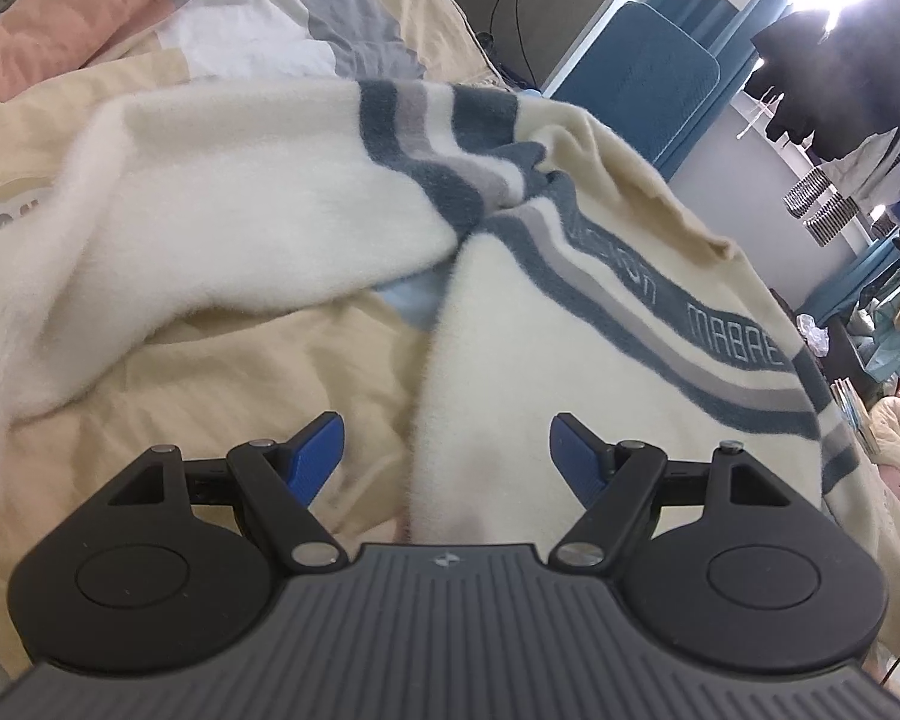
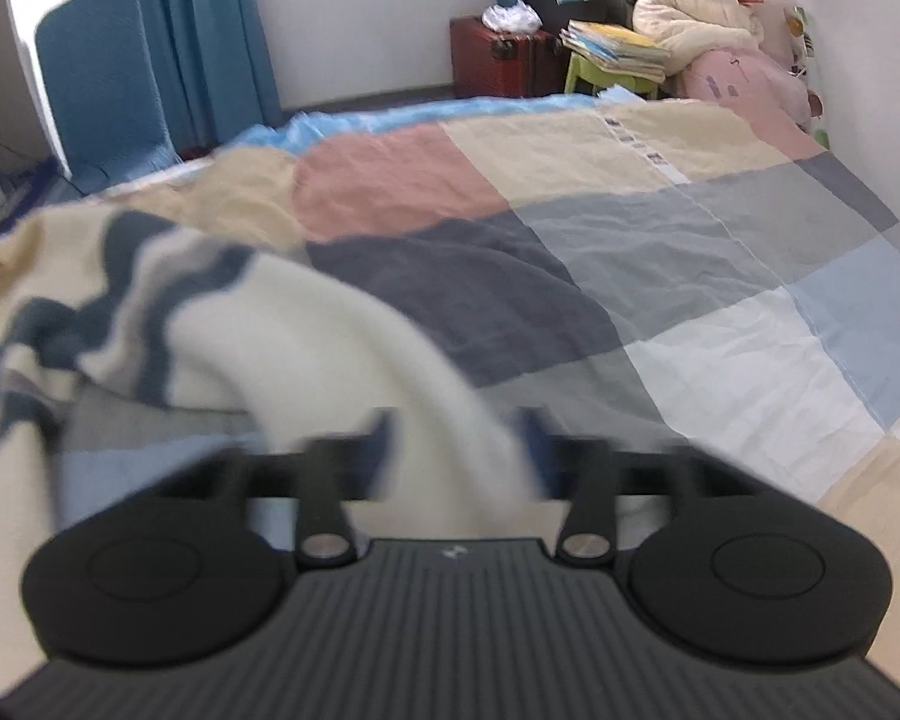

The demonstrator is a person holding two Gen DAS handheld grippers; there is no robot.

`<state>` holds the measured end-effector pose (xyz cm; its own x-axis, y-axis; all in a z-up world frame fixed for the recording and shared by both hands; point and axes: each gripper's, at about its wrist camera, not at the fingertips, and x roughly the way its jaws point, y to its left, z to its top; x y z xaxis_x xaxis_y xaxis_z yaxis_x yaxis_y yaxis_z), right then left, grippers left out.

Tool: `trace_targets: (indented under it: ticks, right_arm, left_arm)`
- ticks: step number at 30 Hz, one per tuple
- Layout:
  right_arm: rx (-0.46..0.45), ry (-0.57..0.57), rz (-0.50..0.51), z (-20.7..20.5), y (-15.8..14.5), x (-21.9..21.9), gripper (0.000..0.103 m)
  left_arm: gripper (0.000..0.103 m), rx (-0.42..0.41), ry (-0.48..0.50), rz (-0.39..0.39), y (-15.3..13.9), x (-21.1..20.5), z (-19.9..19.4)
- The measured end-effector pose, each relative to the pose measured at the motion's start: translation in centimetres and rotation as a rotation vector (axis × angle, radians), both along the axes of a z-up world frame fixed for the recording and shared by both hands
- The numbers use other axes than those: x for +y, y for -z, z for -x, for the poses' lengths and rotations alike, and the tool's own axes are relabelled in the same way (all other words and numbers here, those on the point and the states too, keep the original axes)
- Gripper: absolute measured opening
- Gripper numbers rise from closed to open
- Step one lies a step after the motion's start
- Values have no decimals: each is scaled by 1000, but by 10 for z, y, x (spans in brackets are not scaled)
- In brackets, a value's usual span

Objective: Fold large clothes

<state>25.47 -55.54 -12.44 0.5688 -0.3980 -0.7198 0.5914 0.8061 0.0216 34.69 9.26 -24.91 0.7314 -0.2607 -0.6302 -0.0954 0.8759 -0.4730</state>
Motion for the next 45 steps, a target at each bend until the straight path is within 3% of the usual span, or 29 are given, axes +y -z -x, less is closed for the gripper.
trace_targets:
  ticks: [1, 3, 8, 14, 19, 21, 23, 26, 28, 30, 32, 39, 45]
  right_arm:
    - [-29, -14, -9, 3, -8, 5, 80]
    - [-71, -64, -45, 4, -19, 12, 77]
    - [-91, -213, -185, -13, -41, 59, 77]
    - [53, -463, -338, -60, -24, 149, 77]
    - [250, -479, -366, -94, 30, 195, 77]
    - [286, -444, -353, -105, 50, 198, 77]
    - [304, -449, -264, -112, 68, 205, 77]
    - [311, -466, -307, -116, 80, 207, 77]
    - [300, -531, -266, -114, 76, 213, 68]
    - [287, -566, -218, -107, 71, 219, 36]
    - [277, -627, -160, -101, 61, 226, 18]
    - [166, -733, -186, -83, 12, 215, 14]
    - [185, -828, -159, -76, -24, 219, 14]
  left_arm:
    - [79, -1, 3, 2, 0, -1, 0]
    - [79, -3, 11, -1, -1, -3, 1]
    - [79, -7, 46, -24, -3, -11, 11]
    - [79, -13, 79, -37, -4, -19, 16]
    - [79, 1, 76, -3, 4, -17, 16]
    - [74, 6, 85, -15, 7, -19, 16]
    - [62, -14, 91, -58, 9, -21, 15]
    - [41, -1, 87, -104, 16, -20, 11]
    - [30, -16, 93, -93, 16, -16, 12]
    - [21, -26, 95, -81, 14, -14, 13]
    - [15, -27, 81, -40, 12, -10, 16]
    - [6, -99, 28, 46, -32, -4, 52]
    - [5, -141, 68, 107, -59, -15, 91]
